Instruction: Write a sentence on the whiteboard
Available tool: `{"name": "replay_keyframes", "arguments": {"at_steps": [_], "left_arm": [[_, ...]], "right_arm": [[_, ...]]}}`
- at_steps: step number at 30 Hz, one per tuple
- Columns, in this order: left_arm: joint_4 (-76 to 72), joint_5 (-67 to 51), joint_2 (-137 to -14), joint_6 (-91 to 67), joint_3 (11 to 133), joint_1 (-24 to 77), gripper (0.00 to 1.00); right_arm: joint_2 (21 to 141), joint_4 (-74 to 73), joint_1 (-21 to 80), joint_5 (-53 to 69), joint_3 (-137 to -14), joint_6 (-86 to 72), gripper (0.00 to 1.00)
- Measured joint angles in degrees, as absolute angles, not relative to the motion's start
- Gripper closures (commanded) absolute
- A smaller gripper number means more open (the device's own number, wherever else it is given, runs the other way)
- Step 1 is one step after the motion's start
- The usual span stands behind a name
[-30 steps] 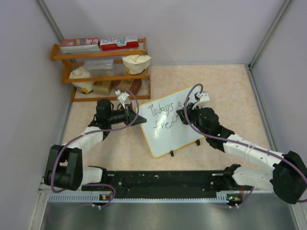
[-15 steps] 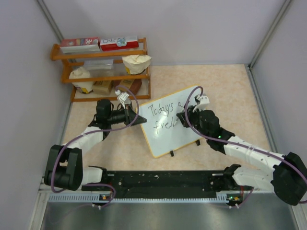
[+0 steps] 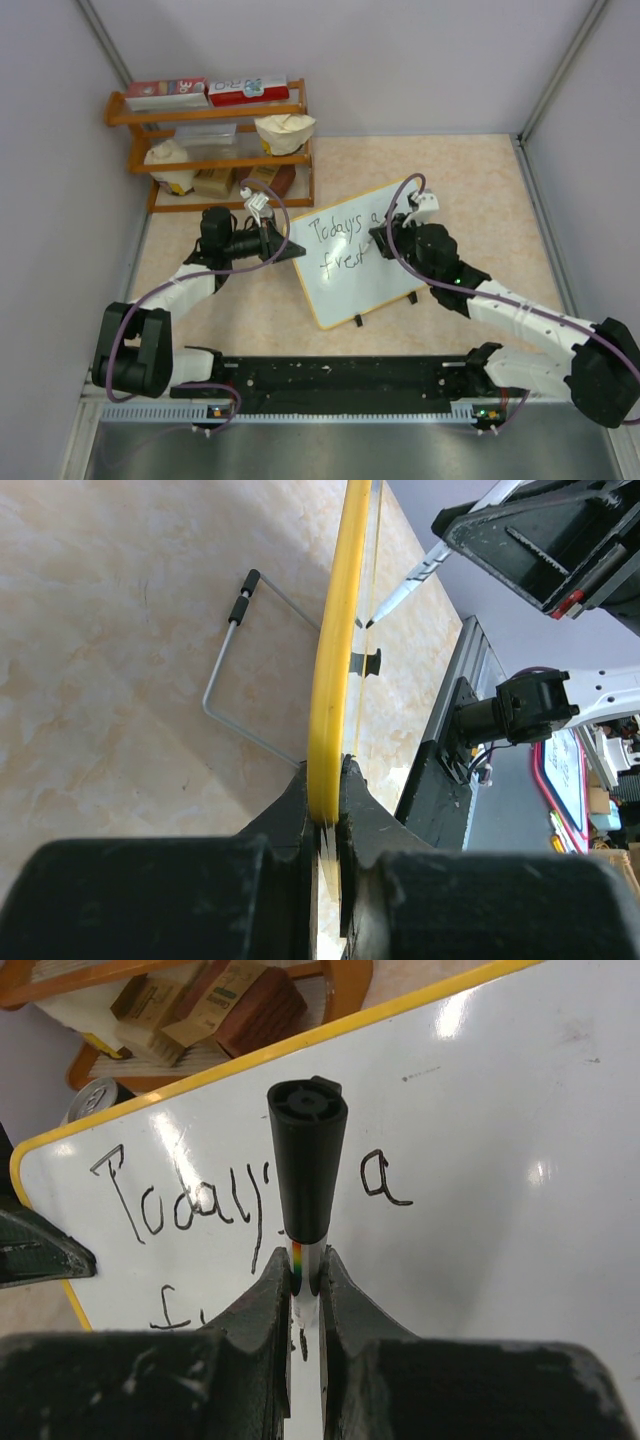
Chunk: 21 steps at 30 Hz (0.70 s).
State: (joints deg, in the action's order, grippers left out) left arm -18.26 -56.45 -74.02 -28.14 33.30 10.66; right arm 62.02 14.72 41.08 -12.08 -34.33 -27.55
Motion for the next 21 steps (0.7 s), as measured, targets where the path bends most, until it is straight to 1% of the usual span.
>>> {"name": "replay_keyframes", "arguments": {"at_steps": [21], "left_arm": [[-18.24, -56.47, -74.02, -28.14, 33.30, 10.66, 1.00]], "right_arm": [[62.52, 13.61, 41.08, -13.89, -35.66, -25.93, 1.00]]}}
